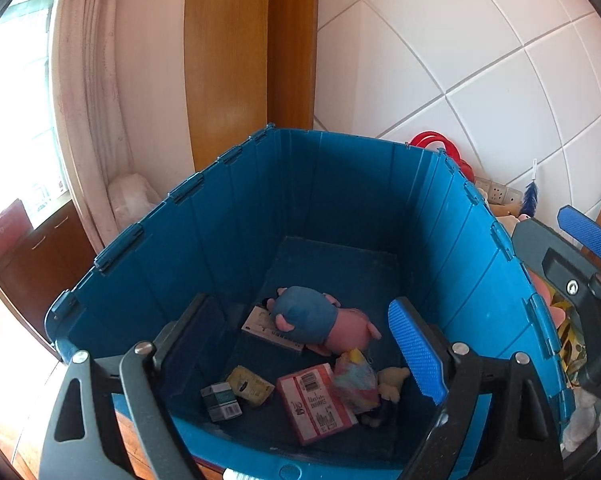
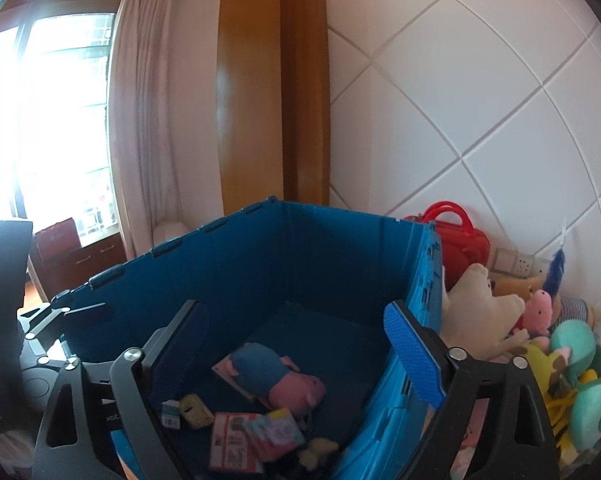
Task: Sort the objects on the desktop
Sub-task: 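Open both grippers to drop the Estazolam box and Kotex pack into the crate, then withdraw both grippers from the crate back over the pile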
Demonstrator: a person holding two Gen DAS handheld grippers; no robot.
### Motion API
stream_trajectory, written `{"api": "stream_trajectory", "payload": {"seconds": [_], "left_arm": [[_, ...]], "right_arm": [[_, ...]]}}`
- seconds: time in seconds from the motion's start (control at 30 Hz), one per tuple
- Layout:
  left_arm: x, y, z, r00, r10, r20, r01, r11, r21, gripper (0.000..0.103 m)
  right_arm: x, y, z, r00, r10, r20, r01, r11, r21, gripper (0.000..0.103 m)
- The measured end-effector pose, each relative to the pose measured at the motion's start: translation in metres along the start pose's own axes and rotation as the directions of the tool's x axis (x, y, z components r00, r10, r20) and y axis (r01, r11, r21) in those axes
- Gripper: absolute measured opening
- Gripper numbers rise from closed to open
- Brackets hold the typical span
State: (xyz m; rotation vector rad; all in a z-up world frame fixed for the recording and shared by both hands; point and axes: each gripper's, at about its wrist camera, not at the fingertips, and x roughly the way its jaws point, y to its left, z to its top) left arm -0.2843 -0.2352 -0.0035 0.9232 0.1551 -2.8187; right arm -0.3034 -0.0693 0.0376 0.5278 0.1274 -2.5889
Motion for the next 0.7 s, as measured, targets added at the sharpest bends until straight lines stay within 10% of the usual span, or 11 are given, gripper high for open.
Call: {"api": "stream_trajectory", "payload": {"seconds": [0.7], "left_arm": [[-0.051,-0.035,-0.036,0.999,-0.046,0.026,0.045,0.999,0.015,0.089]], "right_arm": [[-0.069,-0.012,-0.031,0.999,-0.044,0.020,0.044,0.999,0.016,0.103]]}}
